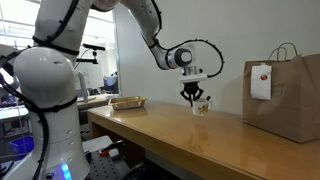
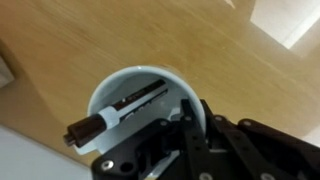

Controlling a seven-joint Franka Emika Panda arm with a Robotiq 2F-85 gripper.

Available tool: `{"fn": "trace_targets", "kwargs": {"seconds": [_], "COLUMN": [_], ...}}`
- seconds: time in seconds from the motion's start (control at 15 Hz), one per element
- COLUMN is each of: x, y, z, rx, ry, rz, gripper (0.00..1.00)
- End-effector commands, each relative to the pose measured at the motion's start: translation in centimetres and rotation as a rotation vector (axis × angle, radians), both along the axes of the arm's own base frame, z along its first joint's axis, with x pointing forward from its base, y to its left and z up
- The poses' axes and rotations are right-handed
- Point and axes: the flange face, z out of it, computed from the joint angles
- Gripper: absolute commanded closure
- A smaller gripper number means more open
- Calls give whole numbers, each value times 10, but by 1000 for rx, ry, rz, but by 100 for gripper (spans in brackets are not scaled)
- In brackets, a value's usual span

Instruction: Put the marker in the cup then move the cup to the right

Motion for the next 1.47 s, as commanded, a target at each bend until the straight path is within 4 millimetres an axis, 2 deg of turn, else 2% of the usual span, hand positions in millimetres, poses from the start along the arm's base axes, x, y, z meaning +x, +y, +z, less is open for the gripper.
{"fn": "trace_targets", "kwargs": {"seconds": [0.0, 0.27, 0.73, 0.8, 0.87, 1.2, 1.4], "x": [31, 44, 40, 38, 37, 41, 37], "y": [-13, -21, 0, 3, 5, 12, 18], "z": [-3, -17, -29, -30, -30, -16, 7], "rx": [-12, -28, -113, -125, -138, -119, -103], "ry": [4, -7, 23, 39, 57, 25, 46], "rz": [-204, -434, -803, -856, -907, -973, -992], "gripper": [97, 97, 97, 64, 63, 26, 4]}}
